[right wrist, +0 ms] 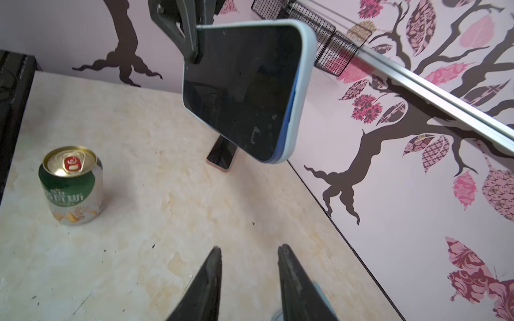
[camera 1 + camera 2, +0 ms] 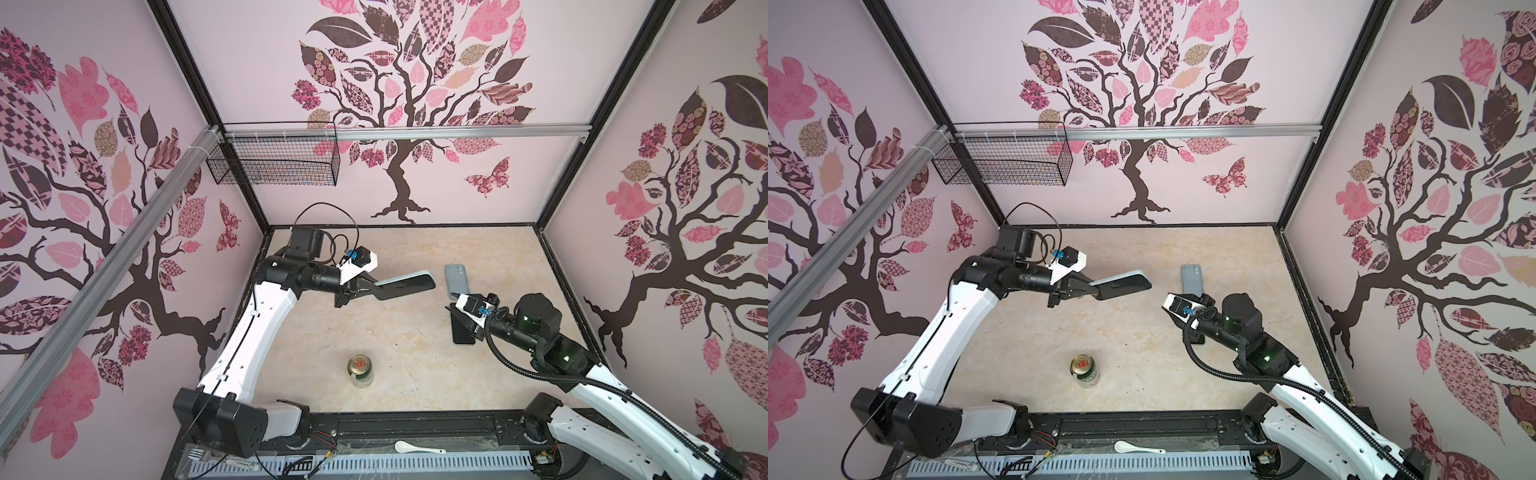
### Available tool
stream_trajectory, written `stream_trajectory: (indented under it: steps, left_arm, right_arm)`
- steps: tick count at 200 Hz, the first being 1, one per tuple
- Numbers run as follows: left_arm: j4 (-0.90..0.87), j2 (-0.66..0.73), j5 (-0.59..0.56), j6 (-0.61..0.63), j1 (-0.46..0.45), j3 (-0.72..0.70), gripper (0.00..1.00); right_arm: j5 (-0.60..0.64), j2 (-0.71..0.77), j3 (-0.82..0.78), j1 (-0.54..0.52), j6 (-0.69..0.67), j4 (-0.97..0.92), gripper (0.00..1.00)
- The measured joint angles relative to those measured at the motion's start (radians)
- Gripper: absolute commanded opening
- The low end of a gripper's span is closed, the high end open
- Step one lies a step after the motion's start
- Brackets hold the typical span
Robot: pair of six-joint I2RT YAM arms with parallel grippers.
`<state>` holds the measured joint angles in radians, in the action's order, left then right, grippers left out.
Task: Take the phone out of the phone case
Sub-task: Remove the phone case from the phone.
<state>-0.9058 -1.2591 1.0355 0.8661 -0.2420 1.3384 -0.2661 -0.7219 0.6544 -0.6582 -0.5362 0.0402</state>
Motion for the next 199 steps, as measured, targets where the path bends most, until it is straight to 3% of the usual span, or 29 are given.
stream_trajectory:
  steps: [35,70,114,199]
  left_arm:
    - [0.430,0.184,0.057,-0.285,-0.001,-0.244,0.00]
    - [0.631,0.243,0.095,-0.397,-0.024,-0.305,0.00]
    - [0.685,0.245,0.124,-0.405,-0.071,-0.308,0.00]
    - [0.679,0.212,0.129,-0.389,-0.084,-0.308,0.00]
  right_arm:
    - [-0.092,0.021,-0.046,0.000,0.072,0.223,0.54]
    - [-0.179,0.029,-0.046,0.000,0.069,0.349,0.59]
    - [-0.247,0.026,-0.046,0.000,0.077,0.423,0.55]
    - [-0.262,0.023,-0.046,0.000,0.096,0.469,0.52]
